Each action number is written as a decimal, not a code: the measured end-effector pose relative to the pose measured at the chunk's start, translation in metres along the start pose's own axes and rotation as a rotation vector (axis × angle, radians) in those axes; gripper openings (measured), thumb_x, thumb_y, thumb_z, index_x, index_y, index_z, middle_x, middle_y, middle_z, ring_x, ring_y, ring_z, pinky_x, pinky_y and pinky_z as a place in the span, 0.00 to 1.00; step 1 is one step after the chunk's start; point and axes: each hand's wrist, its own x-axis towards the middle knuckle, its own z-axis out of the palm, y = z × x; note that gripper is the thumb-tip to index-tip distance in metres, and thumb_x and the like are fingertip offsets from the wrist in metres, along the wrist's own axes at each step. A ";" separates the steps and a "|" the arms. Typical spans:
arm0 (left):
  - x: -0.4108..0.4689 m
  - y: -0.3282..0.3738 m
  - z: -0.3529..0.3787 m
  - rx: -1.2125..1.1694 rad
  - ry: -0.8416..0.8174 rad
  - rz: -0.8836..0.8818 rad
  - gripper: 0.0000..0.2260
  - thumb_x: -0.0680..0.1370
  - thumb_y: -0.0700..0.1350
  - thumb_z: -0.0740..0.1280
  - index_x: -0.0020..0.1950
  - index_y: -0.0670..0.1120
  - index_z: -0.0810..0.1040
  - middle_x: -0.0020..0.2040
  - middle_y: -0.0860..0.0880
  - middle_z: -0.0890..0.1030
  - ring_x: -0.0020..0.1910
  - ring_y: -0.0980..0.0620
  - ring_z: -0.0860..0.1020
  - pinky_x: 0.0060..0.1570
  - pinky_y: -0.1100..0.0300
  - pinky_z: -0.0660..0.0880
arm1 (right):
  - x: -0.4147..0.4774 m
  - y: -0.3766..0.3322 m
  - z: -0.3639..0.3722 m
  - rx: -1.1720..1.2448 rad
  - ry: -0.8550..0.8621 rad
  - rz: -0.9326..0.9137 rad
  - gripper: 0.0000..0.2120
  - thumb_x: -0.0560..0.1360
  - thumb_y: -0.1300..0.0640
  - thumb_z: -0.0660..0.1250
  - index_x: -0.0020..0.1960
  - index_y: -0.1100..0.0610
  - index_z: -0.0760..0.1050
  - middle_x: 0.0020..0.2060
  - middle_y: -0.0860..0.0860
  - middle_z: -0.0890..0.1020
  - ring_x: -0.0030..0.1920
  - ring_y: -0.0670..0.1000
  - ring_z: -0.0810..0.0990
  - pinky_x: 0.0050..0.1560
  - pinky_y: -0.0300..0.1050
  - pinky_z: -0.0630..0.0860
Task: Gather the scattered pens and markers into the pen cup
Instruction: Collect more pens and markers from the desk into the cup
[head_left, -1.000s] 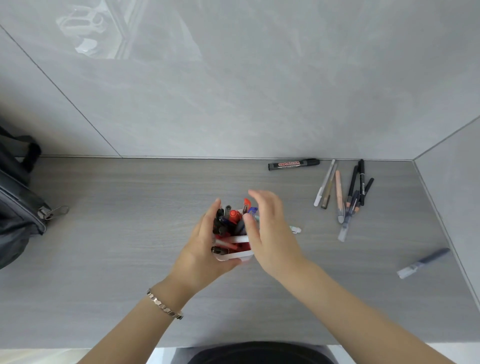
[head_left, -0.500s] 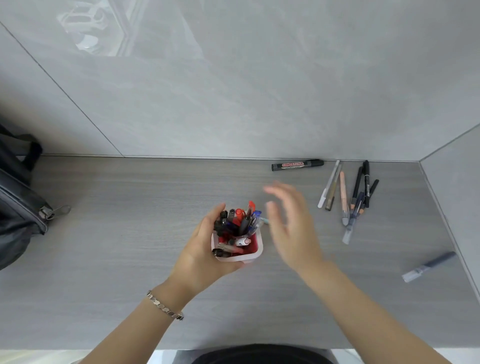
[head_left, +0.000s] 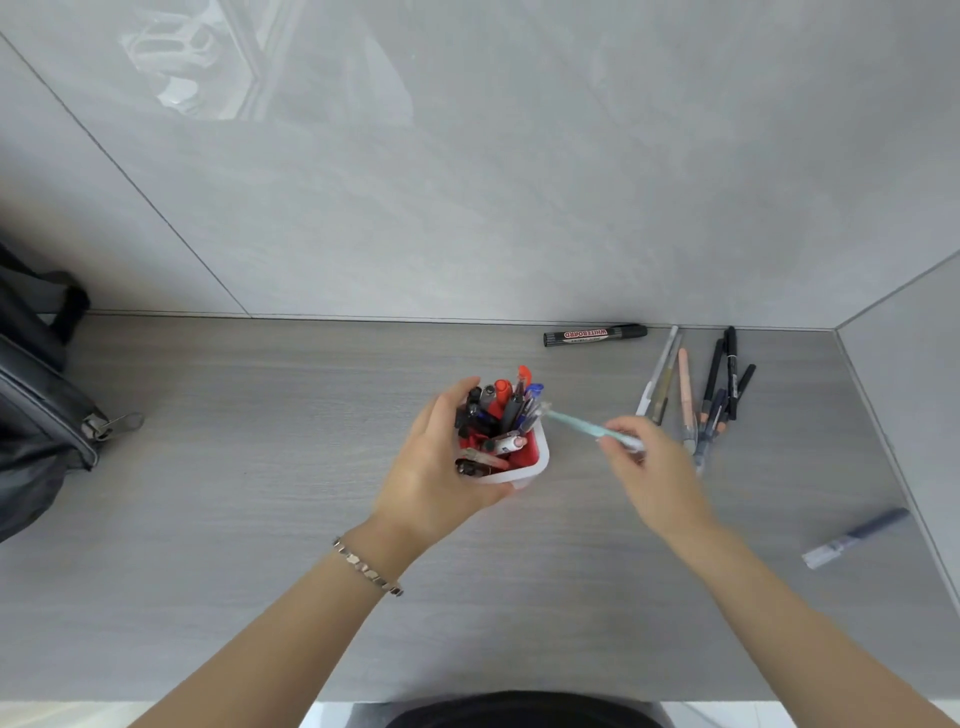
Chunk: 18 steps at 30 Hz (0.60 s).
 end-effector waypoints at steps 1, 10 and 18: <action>0.003 0.001 0.001 0.013 -0.012 0.000 0.40 0.60 0.45 0.78 0.66 0.56 0.61 0.56 0.61 0.68 0.54 0.66 0.68 0.48 0.87 0.59 | -0.006 -0.008 -0.015 0.101 0.061 -0.012 0.04 0.74 0.61 0.66 0.46 0.53 0.77 0.32 0.47 0.78 0.30 0.44 0.74 0.30 0.30 0.68; 0.015 0.010 0.011 0.030 -0.097 0.002 0.41 0.60 0.46 0.78 0.68 0.51 0.61 0.55 0.64 0.65 0.52 0.71 0.68 0.47 0.87 0.59 | -0.024 -0.062 -0.047 -0.161 -0.107 -0.222 0.05 0.75 0.59 0.64 0.44 0.50 0.74 0.36 0.42 0.79 0.36 0.42 0.78 0.38 0.28 0.70; 0.023 0.004 0.006 0.138 -0.171 0.024 0.44 0.64 0.47 0.77 0.72 0.54 0.52 0.61 0.58 0.63 0.58 0.63 0.66 0.48 0.80 0.64 | -0.007 -0.058 0.005 -0.374 -0.289 -0.347 0.23 0.80 0.52 0.51 0.73 0.57 0.56 0.61 0.54 0.75 0.59 0.55 0.73 0.57 0.47 0.70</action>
